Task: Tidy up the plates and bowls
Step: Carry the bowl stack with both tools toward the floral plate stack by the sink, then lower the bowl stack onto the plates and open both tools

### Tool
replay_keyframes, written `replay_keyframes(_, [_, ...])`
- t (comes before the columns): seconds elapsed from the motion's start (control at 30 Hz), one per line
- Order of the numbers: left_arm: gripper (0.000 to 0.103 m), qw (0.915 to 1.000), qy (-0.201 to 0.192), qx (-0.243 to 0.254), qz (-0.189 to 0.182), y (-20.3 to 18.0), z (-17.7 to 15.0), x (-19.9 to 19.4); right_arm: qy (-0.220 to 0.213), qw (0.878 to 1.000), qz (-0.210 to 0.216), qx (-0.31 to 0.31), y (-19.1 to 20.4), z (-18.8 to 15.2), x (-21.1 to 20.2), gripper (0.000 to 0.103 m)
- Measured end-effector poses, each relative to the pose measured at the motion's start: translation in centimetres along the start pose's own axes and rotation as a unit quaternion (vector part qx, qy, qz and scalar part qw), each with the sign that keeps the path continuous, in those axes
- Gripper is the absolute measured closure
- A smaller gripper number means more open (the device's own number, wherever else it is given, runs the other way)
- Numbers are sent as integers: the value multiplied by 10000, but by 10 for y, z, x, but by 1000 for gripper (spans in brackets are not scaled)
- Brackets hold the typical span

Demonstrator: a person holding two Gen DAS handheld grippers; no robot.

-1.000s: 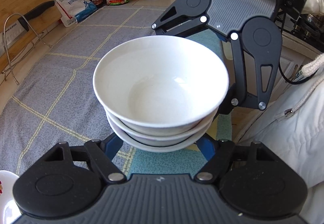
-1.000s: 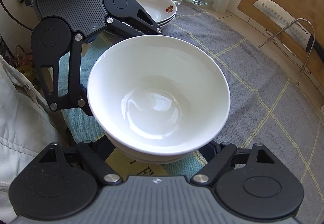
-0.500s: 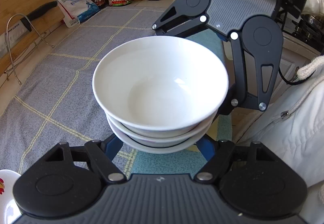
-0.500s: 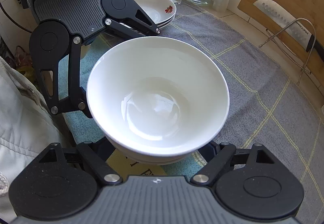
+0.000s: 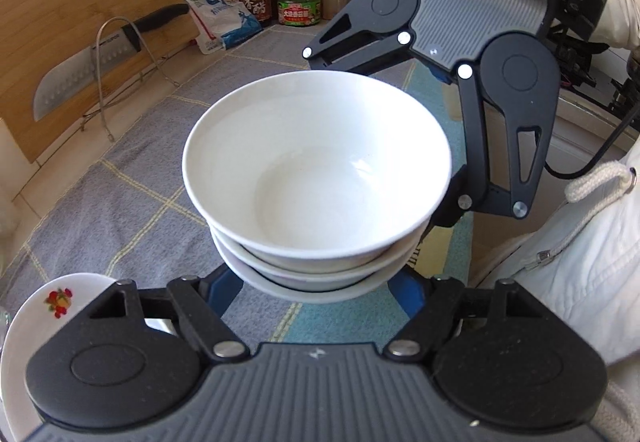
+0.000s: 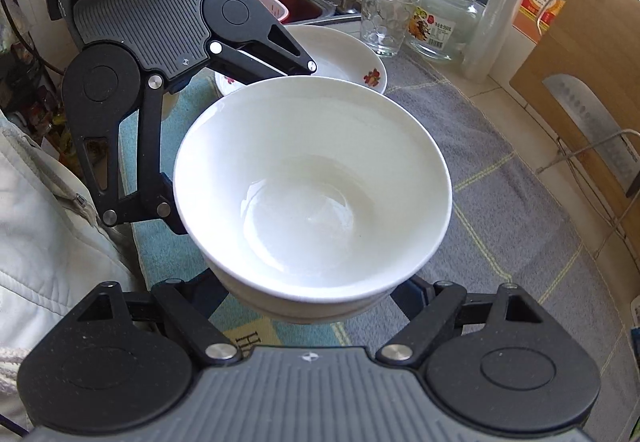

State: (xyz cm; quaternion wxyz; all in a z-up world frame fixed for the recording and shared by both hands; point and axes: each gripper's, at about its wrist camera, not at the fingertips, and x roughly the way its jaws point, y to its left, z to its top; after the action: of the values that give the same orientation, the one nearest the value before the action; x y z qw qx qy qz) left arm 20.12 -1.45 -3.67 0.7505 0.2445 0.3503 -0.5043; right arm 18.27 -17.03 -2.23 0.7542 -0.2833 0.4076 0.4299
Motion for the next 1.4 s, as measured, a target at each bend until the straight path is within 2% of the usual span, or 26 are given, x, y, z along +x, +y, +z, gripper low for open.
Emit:
replay_keyframes(0.4, [25, 9946, -53, -613, 840, 51, -44, -60, -295, 9948, 324, -919, 4, 92, 39, 14])
replay_keyframes(0.63, [25, 9912, -62, -817, 1037, 80, -70, -75, -291, 9931, 470, -1030, -1, 127, 71, 14])
replay_keyframes(0.93, [25, 9908, -10, -908, 1002, 107, -91, -76, -202, 9944, 439, -938, -1, 145, 97, 14])
replay_keyframes(1.4, [26, 9926, -38, -863, 848, 120, -98, -69, -57, 9974, 378, -615, -8, 150, 112, 14])
